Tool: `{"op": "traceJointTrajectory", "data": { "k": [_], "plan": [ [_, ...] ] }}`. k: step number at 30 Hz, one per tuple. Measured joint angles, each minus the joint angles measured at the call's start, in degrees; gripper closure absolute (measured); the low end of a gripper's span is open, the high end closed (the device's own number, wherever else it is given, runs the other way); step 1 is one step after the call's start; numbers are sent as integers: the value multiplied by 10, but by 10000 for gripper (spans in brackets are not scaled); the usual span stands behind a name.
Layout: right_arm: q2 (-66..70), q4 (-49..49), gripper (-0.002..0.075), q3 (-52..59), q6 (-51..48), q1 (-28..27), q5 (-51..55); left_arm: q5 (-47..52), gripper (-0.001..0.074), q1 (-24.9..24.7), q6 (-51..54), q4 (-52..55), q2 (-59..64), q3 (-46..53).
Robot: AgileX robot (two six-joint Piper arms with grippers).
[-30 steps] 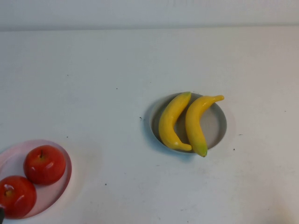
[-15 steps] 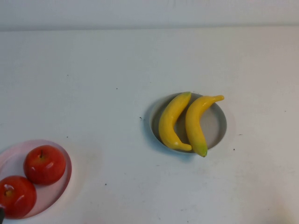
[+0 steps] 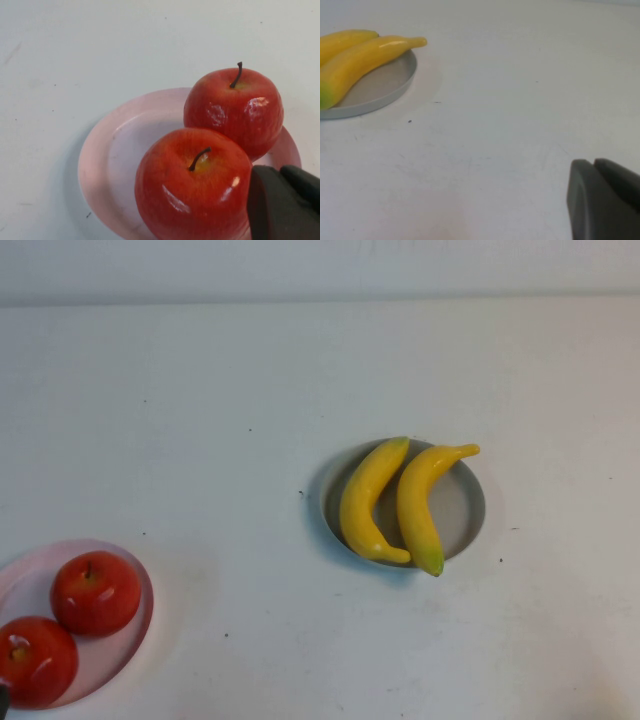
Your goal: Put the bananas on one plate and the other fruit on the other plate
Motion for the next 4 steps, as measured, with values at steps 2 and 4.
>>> {"op": "traceJointTrajectory", "data": {
  "k": [2, 4],
  "plan": [
    [0, 0, 741, 0, 0, 0, 0, 0, 733, 0, 0, 0, 0, 0],
    [0, 0, 741, 0, 0, 0, 0, 0, 733, 0, 0, 0, 0, 0]
  ]
}}
